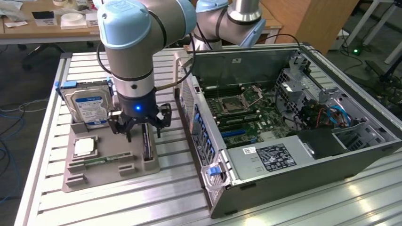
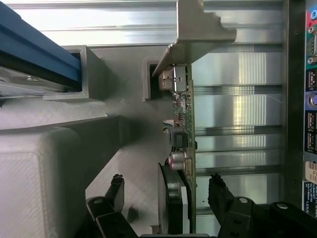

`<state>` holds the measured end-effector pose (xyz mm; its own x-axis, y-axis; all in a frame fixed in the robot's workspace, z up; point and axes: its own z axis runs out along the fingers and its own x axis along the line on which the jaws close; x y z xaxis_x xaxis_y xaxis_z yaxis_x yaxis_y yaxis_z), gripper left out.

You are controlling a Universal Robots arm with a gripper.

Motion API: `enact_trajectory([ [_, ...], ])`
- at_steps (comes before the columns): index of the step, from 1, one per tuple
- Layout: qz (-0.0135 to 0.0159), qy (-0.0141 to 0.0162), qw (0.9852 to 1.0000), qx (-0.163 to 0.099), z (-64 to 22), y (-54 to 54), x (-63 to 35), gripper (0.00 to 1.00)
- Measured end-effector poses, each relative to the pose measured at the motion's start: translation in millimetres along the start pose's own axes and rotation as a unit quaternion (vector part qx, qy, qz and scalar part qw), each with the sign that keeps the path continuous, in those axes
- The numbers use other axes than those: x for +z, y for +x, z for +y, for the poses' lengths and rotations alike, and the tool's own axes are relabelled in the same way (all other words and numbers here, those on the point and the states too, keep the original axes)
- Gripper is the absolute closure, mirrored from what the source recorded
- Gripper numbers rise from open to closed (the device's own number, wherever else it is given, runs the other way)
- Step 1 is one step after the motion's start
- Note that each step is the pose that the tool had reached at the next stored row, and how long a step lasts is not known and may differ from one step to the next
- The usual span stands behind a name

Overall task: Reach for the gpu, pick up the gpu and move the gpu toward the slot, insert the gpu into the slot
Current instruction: 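Pick up the gpu and move the gpu toward the slot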

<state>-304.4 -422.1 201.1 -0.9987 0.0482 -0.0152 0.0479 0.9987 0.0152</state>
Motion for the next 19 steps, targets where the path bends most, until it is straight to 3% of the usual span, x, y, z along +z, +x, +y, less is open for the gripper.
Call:
enact_trajectory([
  [7, -0.0001, -0.0001, 1.0, 0.0, 0.0, -0.3, 0.2, 0.23],
  [12, -0.0001, -0.0001, 1.0, 0.0, -0.1, -1.4, 0.2, 0.42],
  [19, -0.0001, 0.0002, 1.0, 0.0, -2.7, -1.7, 0.1, 0.42],
])
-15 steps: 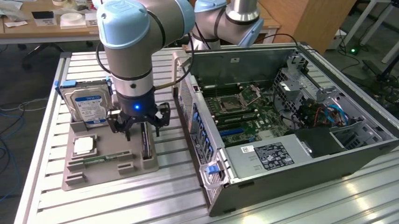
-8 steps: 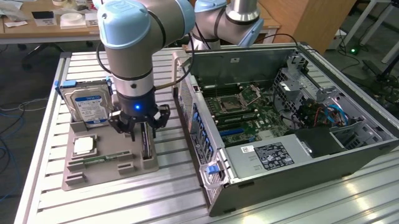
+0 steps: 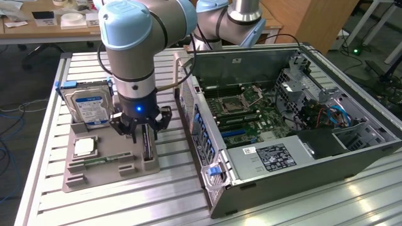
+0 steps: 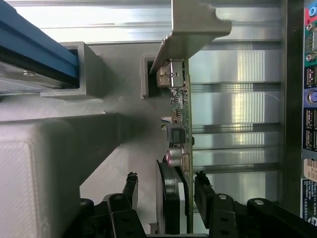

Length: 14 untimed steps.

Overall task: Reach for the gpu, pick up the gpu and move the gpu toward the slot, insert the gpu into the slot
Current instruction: 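Pick up the gpu and move the gpu toward the slot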

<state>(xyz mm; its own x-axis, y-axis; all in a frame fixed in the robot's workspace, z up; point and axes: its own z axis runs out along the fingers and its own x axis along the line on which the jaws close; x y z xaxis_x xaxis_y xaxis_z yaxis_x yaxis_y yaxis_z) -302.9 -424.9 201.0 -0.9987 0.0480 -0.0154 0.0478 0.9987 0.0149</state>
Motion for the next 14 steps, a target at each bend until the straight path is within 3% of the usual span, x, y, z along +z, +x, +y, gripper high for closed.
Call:
enact_trajectory([
  [8, 0.0, 0.0015, 1.0, -0.002, -1.8, -0.1, 0.0, 0.44],
  [11, 0.0, 0.0015, 1.0, -0.002, -1.7, -0.1, 0.0, 0.56],
  [14, 0.0, 0.0014, 1.0, -0.002, -1.8, -0.1, 0.0, 0.56],
])
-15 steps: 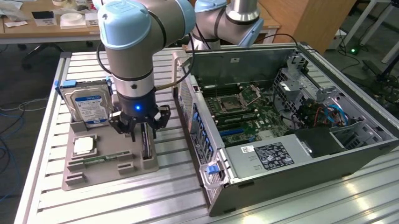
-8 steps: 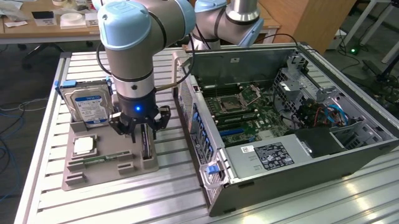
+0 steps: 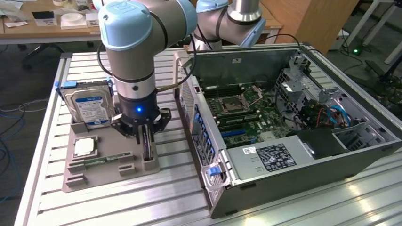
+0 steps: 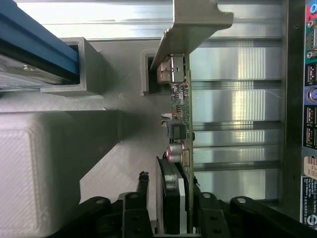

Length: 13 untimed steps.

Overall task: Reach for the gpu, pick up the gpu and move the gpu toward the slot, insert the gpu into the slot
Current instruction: 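Pick up the gpu and move the gpu toward the slot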

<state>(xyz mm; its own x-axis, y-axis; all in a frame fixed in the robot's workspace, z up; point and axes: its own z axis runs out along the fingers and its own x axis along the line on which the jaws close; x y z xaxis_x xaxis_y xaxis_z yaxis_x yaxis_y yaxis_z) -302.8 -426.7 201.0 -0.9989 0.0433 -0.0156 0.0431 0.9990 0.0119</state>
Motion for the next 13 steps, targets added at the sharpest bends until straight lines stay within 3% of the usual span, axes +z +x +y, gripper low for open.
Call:
enact_trajectory([
  [2, 0.0, 0.0, 1.0, 0.0, 0.0, 0.0, 0.0, 0.58],
  [3, 0.0, 0.0, 1.0, 0.0, 0.0, 0.0, 0.0, 0.65],
  [13, 0.0, 0.0, 1.0, -0.001, 0.0, -0.2, 0.0, 0.65],
])
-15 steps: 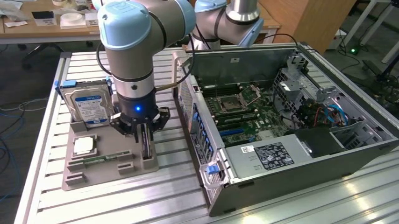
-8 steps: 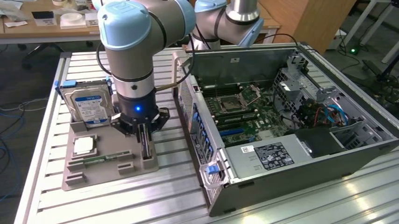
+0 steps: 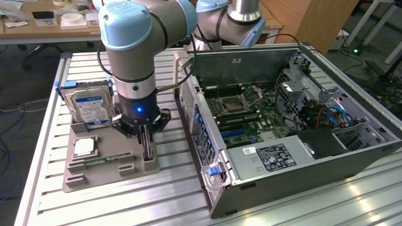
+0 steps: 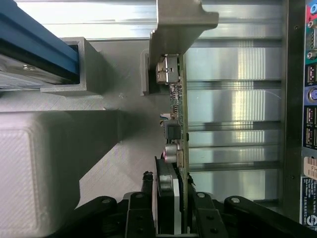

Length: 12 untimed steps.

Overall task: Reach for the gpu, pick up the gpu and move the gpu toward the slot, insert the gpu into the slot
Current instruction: 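Pick up the gpu and move the gpu toward the slot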

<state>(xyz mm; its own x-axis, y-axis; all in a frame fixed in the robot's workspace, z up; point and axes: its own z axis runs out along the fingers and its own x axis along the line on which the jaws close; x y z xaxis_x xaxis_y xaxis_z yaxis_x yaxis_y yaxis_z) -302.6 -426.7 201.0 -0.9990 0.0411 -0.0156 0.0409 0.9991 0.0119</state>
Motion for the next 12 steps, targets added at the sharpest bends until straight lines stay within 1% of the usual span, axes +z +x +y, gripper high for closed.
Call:
enact_trajectory([
  [12, 0.0, 0.0, 1.0, 0.0, 1.5, 0.0, 0.2, 0.65],
])
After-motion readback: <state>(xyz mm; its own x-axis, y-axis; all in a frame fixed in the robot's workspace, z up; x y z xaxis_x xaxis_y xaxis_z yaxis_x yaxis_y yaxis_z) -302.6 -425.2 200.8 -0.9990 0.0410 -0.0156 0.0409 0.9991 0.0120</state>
